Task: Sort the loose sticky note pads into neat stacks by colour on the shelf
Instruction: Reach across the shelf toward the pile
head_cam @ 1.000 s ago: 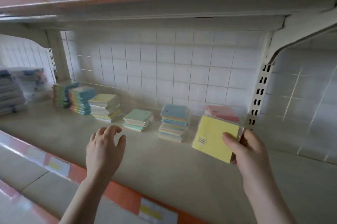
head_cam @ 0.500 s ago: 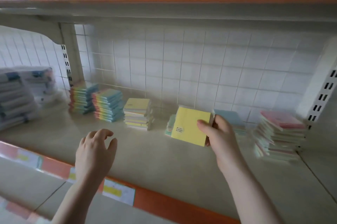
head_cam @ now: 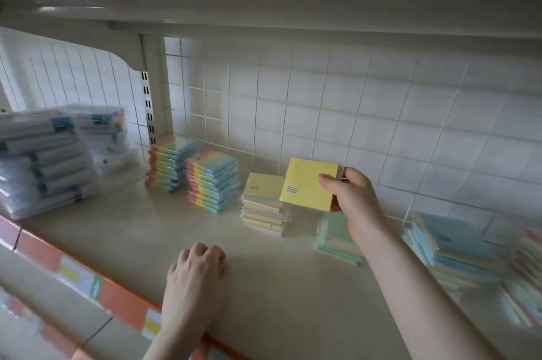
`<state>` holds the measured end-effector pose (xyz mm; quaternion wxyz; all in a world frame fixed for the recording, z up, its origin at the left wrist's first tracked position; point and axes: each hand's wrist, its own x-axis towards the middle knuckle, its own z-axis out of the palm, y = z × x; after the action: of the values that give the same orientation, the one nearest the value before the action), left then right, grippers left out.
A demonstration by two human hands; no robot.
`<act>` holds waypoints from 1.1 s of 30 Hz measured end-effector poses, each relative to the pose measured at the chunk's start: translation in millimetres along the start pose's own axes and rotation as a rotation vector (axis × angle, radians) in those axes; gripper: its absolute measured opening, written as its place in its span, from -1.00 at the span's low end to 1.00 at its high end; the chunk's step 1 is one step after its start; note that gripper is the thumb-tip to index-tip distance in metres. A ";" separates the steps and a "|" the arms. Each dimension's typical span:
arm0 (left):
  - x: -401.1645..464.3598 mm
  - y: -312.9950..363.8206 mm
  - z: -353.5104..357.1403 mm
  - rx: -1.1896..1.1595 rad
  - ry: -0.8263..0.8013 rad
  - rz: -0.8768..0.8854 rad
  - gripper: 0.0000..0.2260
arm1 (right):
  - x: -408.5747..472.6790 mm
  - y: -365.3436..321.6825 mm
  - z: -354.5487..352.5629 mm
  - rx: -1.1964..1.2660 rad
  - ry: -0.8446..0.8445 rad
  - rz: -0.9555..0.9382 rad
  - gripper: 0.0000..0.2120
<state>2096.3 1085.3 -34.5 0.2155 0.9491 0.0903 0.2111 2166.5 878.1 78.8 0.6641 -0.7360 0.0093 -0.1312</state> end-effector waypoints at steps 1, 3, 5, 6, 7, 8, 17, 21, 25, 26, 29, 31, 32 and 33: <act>-0.8 -0.8 0.7 -0.014 0.004 -0.001 -0.86 | 8.6 -0.3 8.6 0.005 -0.012 0.007 -0.94; -1.4 -3.1 0.5 -0.069 0.013 -0.030 -0.87 | 25.1 -0.3 26.0 0.007 -0.032 0.017 -0.91; -0.3 -4.3 -0.2 -0.099 0.026 -0.052 -0.87 | 39.5 0.4 42.6 -0.013 -0.045 0.028 -0.88; 0.1 -4.7 -0.5 -0.105 0.029 -0.055 -0.88 | 45.7 1.2 50.0 -0.024 -0.052 0.036 -0.85; 0.2 -4.4 -0.6 -0.112 0.030 -0.054 -0.88 | 51.3 2.5 56.4 -0.035 -0.055 0.045 -0.83; 0.1 -4.2 -0.6 -0.119 0.030 -0.052 -0.88 | 55.8 4.0 61.9 -0.050 -0.058 0.054 -0.81; 0.7 -5.6 -1.6 -0.129 0.043 -0.056 -0.88 | 69.1 28.1 79.9 -0.370 -0.122 0.040 -0.75; 0.3 -5.6 -1.5 -0.127 0.047 -0.071 -0.90 | 65.3 28.8 78.6 -0.567 -0.097 0.014 -0.69; 0.6 -5.3 -2.1 -0.120 0.029 -0.072 -0.89 | 59.3 24.1 77.7 -0.716 -0.064 -0.065 -0.68; 0.5 -5.2 -2.3 -0.116 0.023 -0.075 -0.89 | 56.9 22.5 74.5 -0.731 -0.047 -0.096 -0.64; -0.1 -5.3 -2.7 -0.097 0.015 -0.074 -0.87 | 44.2 15.7 57.3 -0.785 -0.021 -0.239 -0.65; -0.5 -5.1 -3.4 -0.083 0.011 -0.080 -0.87 | 30.4 11.7 40.5 -0.837 0.011 -0.319 -0.72; -0.4 -4.9 -4.0 -0.068 0.006 -0.083 -0.87 | 22.2 10.0 31.4 -0.860 0.036 -0.353 -0.77; -0.5 -4.5 -4.6 -0.047 0.002 -0.081 -0.87 | 13.1 8.9 21.3 -0.880 0.065 -0.385 -0.82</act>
<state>2093.5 1090.8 -32.9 0.2462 0.9391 0.1239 0.2051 2184.9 895.4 70.7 0.2526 -0.9310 -0.0517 -0.2585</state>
